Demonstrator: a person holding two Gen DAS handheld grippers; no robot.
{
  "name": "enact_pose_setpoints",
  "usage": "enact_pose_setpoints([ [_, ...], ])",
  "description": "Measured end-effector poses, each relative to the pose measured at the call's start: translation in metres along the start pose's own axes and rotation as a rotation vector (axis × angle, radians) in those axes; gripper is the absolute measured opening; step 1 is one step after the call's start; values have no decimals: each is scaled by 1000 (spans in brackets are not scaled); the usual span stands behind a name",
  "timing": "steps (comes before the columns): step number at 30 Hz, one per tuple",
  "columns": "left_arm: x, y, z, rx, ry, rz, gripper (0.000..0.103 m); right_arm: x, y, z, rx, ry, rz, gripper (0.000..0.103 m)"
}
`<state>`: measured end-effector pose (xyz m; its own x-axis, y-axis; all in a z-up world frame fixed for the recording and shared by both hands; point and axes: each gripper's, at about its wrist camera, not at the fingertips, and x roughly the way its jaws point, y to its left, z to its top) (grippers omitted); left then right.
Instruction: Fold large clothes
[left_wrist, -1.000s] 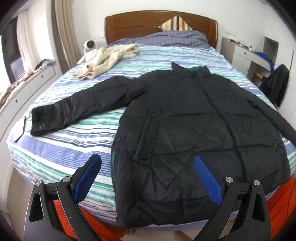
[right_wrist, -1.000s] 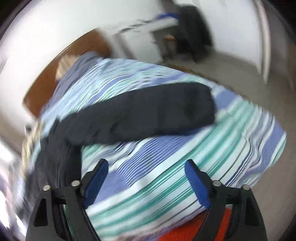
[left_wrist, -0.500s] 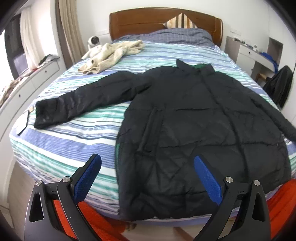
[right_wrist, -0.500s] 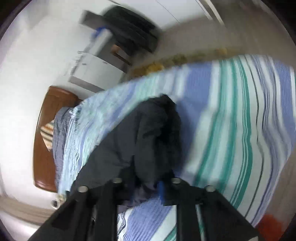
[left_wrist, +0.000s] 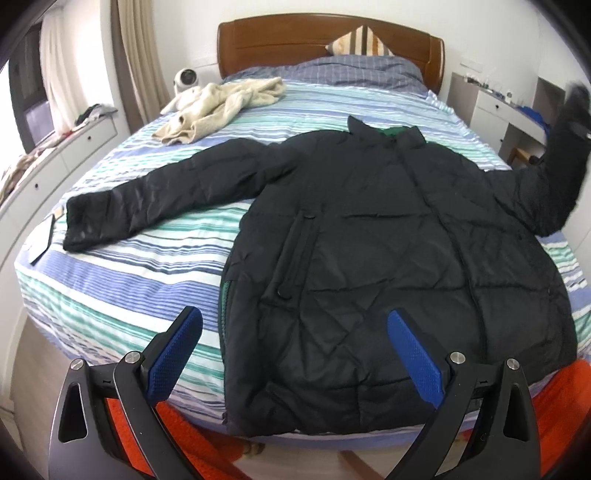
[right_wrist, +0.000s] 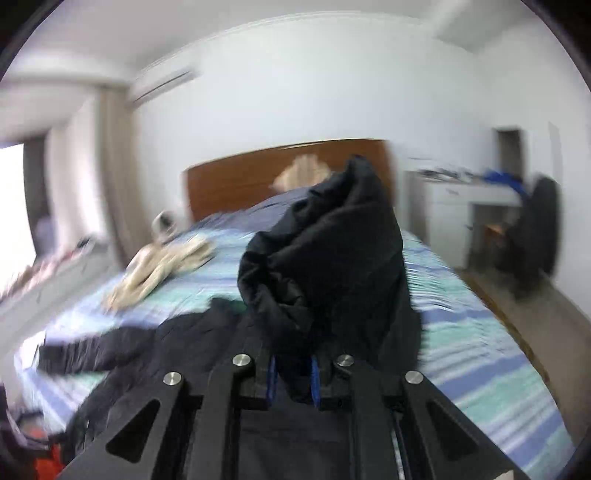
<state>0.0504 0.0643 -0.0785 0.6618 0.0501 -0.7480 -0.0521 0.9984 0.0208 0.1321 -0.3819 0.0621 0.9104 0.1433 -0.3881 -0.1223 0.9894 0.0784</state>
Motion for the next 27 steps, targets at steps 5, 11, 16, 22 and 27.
enact_pose_setpoints([
  [5, 0, 12, -8, 1, 20, 44, 101, 72, 73, -54, 11, 168, 125, 27],
  [11, 5, 14, -2, -15, 48, -18, 100, 129, 94, -133, 143, 472, 407, 84],
  [16, 32, -19, 35, 2, 109, -283, 100, 67, 82, -138, 160, 366, 455, 84],
  [22, 122, -110, 103, 86, 186, -419, 100, 12, 64, -161, 144, 363, 389, 84],
  [27, 184, -174, 127, 117, 312, -409, 28, -9, 46, -172, 173, 343, 360, 84],
])
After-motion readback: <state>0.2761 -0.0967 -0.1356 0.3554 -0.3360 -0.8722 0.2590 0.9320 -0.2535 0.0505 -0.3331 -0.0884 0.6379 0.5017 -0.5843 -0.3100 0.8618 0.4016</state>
